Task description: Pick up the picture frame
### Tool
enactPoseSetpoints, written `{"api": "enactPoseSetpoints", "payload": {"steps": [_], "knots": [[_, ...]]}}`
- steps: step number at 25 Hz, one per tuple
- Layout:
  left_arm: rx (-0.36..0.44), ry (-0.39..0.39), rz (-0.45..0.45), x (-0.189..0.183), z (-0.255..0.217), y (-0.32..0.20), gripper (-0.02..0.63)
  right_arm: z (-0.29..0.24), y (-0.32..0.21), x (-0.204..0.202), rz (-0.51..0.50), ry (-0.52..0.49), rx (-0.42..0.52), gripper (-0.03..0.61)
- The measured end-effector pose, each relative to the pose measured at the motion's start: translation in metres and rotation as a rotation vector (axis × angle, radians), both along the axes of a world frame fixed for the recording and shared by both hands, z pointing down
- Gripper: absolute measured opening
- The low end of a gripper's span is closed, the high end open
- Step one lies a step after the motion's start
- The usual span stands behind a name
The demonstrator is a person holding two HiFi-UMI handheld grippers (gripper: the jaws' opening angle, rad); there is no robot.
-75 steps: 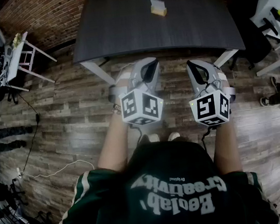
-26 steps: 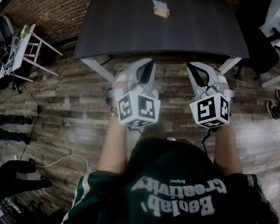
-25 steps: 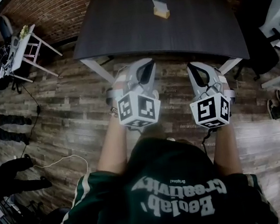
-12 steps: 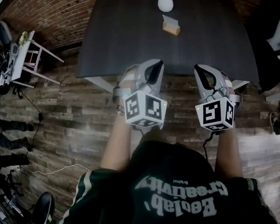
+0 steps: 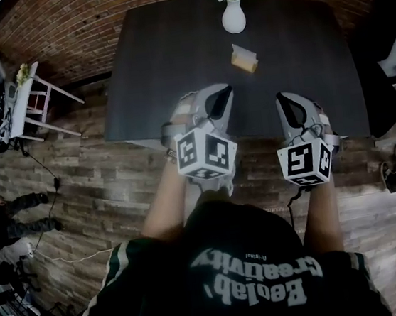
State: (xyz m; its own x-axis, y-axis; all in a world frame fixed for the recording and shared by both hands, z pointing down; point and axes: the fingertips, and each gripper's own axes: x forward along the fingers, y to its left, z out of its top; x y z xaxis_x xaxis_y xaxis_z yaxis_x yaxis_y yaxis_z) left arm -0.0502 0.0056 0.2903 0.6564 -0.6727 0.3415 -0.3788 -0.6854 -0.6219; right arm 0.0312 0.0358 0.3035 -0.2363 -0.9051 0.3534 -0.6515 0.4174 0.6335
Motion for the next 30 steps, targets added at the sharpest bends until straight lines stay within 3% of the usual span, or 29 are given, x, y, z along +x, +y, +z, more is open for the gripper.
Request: {"api": "enactPoseSetpoints", "payload": {"steps": [16, 30], "knots": [[-0.063, -0.004, 0.075, 0.013, 0.029, -0.139, 0.003, 0.012, -0.136, 0.005, 0.068, 0.030, -0.045, 0.006], [-0.151, -0.008, 0.084, 0.039, 0.068, -0.178, 0.039, 0.041, -0.181, 0.031, 0.065, 0.021, -0.099, 0.006]]}}
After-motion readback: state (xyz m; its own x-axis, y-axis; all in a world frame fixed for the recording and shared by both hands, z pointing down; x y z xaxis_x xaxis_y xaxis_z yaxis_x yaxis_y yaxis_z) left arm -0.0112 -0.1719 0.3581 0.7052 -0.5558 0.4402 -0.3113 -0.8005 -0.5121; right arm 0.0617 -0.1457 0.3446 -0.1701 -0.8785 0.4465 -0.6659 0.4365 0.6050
